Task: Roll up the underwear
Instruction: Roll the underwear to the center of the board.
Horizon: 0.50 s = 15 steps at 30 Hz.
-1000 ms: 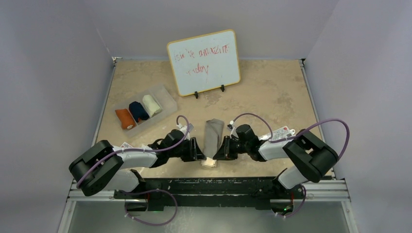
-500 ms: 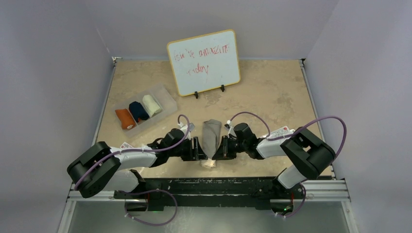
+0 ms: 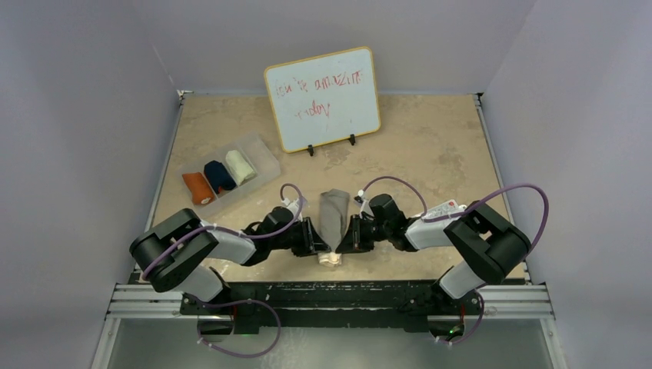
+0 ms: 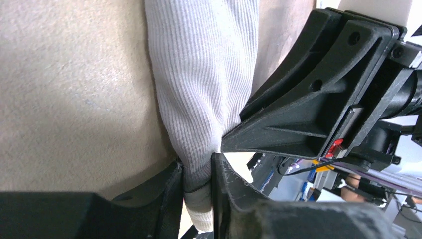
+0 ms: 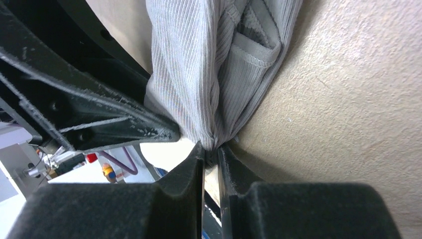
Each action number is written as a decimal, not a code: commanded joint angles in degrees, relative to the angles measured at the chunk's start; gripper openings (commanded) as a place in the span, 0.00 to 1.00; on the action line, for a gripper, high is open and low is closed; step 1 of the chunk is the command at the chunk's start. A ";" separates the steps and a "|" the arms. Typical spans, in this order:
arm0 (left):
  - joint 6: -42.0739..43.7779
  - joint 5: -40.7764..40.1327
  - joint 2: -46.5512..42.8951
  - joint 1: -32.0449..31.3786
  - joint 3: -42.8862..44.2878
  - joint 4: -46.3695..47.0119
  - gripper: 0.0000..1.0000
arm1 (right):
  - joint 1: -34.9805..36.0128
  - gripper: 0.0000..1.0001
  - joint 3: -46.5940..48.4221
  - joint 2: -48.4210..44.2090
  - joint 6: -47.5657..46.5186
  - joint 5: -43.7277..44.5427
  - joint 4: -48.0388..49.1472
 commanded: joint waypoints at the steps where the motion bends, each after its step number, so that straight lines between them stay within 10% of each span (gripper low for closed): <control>1: -1.10 -3.97 -0.81 -0.03 -1.68 -4.79 0.19 | 0.33 0.18 -1.71 2.00 -4.18 6.15 -7.59; 6: 3.07 -6.17 -3.84 0.13 1.68 -13.69 0.00 | 0.33 0.32 -2.00 -1.43 -6.21 4.71 -5.12; 15: 10.03 1.84 -6.05 8.93 -1.45 -14.98 0.00 | 0.34 0.72 3.84 -18.23 -27.67 21.42 -6.92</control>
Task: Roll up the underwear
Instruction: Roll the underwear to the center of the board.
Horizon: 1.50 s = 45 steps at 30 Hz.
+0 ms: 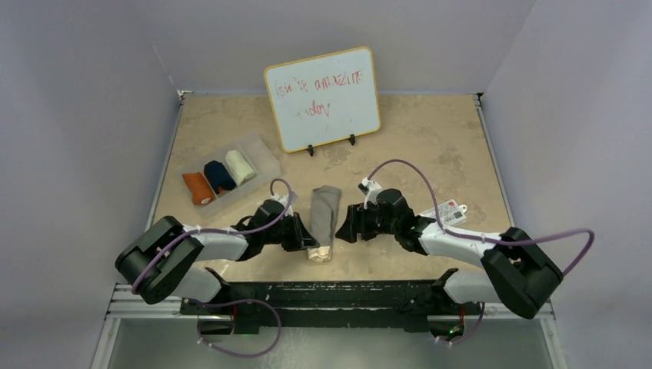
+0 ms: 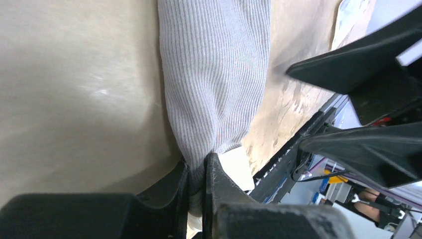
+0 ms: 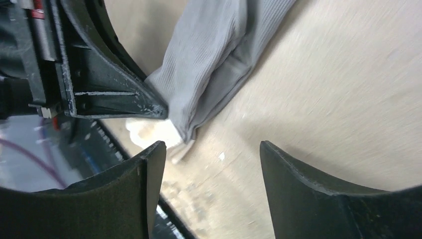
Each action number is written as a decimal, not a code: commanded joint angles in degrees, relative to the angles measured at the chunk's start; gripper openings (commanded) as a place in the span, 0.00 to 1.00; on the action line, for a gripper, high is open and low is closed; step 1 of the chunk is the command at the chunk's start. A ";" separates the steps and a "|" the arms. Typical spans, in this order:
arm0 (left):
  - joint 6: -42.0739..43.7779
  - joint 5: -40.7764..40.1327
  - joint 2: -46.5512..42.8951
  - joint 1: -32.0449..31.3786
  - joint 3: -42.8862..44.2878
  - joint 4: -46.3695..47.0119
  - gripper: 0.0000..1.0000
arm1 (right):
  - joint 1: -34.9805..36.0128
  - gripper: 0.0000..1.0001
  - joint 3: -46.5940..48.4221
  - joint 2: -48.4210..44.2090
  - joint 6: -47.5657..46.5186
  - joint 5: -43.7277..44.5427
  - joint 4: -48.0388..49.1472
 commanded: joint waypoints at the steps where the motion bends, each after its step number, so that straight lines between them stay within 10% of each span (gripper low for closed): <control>1: 6.39 3.72 -0.66 5.40 -2.84 -3.37 0.00 | -0.23 0.73 2.81 -6.37 -18.30 12.03 2.07; 6: 9.17 7.11 -0.44 7.00 -1.89 -3.20 0.00 | -0.12 0.77 -3.15 -10.17 -34.04 10.50 20.98; 9: 9.76 7.70 -0.45 7.28 -1.74 -3.04 0.00 | -0.23 0.98 -6.87 -8.75 -28.20 14.48 31.88; 15: 9.85 8.18 -0.28 7.97 -2.29 -3.12 0.00 | -0.25 0.99 2.65 -1.04 -32.96 4.98 22.45; 20: 9.06 9.77 1.26 10.39 -2.18 -2.43 0.00 | 8.44 0.83 -6.80 1.09 -49.61 9.31 42.59; 27: 8.56 11.71 3.29 11.38 -2.38 -0.23 0.00 | 24.32 0.77 -6.55 7.82 -71.47 13.37 38.37; 45: 8.98 13.81 4.13 12.97 -2.08 -0.05 0.00 | 31.45 0.47 -6.17 18.21 -75.29 20.12 39.55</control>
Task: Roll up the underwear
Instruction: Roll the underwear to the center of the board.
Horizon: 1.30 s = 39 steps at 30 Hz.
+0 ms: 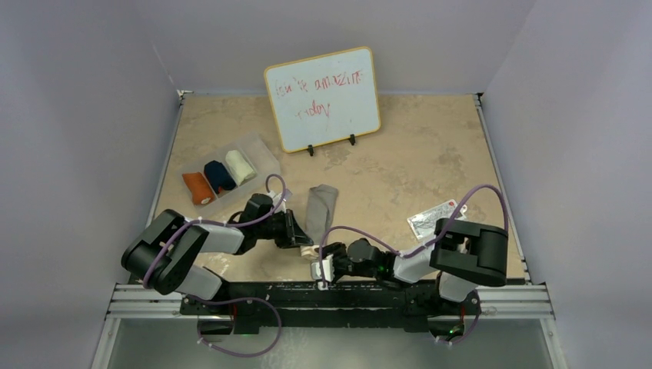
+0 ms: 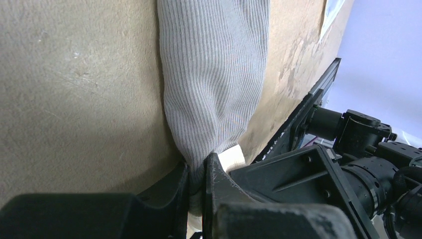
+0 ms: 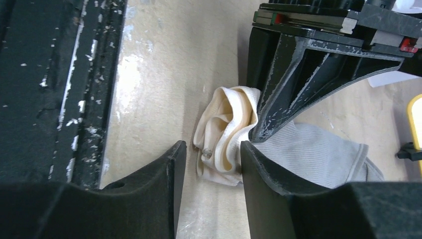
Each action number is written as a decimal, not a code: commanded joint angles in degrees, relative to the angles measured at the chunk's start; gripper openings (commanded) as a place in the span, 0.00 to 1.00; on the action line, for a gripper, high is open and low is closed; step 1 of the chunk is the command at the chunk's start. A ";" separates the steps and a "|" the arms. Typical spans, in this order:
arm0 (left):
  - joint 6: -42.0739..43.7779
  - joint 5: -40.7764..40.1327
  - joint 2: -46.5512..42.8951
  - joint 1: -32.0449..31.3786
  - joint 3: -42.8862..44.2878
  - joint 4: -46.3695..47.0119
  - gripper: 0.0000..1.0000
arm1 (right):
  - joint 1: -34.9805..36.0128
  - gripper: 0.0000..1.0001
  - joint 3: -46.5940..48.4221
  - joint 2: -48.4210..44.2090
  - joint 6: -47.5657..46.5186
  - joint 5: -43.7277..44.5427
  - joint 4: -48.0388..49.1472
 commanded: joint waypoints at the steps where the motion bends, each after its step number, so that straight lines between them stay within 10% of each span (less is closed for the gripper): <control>1: 1.90 -1.48 0.94 0.72 -0.85 -2.28 0.00 | 0.20 0.46 0.25 3.82 -2.08 3.76 3.88; 11: 1.07 -1.95 -0.25 0.97 -1.50 -2.21 0.01 | 0.30 0.16 -2.02 9.58 -4.28 10.18 16.78; 15: -0.24 -2.67 -2.00 1.13 -2.28 -2.02 0.16 | 0.30 0.01 -1.77 9.15 -3.48 9.09 16.05; 23: -5.44 -4.64 -11.58 1.15 -7.85 -2.10 0.50 | 0.30 0.00 -0.14 7.13 0.45 5.09 9.67; 39: -12.22 -7.36 -9.08 0.81 -11.82 4.31 0.45 | 0.29 0.00 1.47 8.45 0.72 4.64 10.05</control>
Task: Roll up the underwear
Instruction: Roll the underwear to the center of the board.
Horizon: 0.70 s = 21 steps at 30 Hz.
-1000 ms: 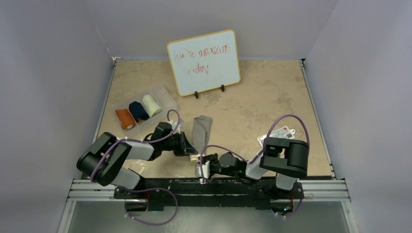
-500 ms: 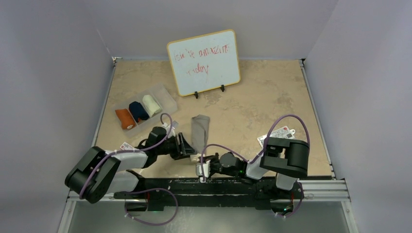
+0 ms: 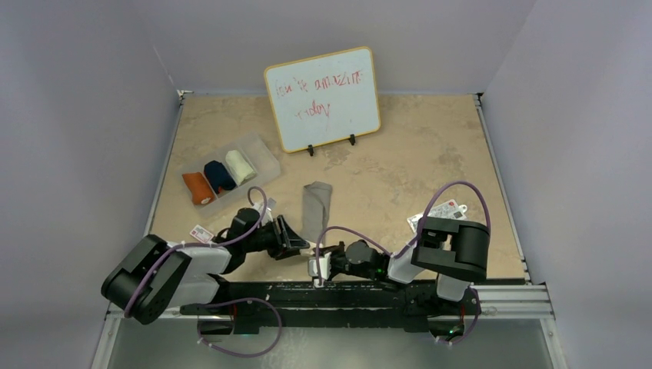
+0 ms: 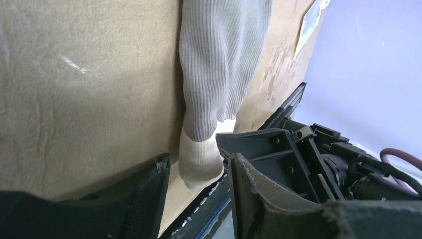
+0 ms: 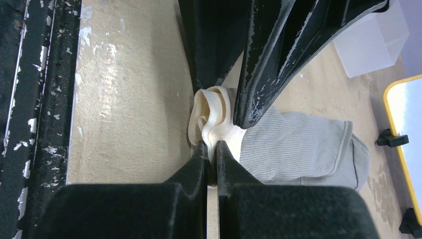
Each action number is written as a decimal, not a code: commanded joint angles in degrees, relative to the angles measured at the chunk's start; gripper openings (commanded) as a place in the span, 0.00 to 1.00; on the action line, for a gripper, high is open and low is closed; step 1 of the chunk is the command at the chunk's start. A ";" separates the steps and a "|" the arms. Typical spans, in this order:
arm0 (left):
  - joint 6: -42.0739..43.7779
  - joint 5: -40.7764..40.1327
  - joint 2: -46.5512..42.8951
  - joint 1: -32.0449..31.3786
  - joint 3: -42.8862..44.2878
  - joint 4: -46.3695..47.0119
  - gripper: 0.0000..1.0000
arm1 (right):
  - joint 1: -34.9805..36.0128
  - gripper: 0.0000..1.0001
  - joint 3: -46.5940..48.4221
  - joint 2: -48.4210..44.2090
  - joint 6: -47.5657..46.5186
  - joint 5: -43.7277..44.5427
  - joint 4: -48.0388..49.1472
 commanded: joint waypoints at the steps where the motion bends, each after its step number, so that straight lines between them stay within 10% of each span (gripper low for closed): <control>1: -0.48 -4.08 5.12 -0.28 -0.74 1.52 0.43 | -0.24 0.00 1.06 0.59 1.28 -1.33 -1.14; 8: -0.45 -4.13 10.16 -2.76 0.43 4.71 0.16 | -0.26 0.00 1.42 0.30 1.80 -0.55 -1.23; 16: -1.37 -7.95 5.99 -2.73 -0.84 1.19 0.02 | -0.25 0.35 0.32 -2.72 -2.65 -1.52 -6.50; 21: -0.09 -7.65 5.02 -2.49 0.33 -1.85 0.00 | 0.07 0.40 1.76 -3.99 -3.99 -1.87 -13.03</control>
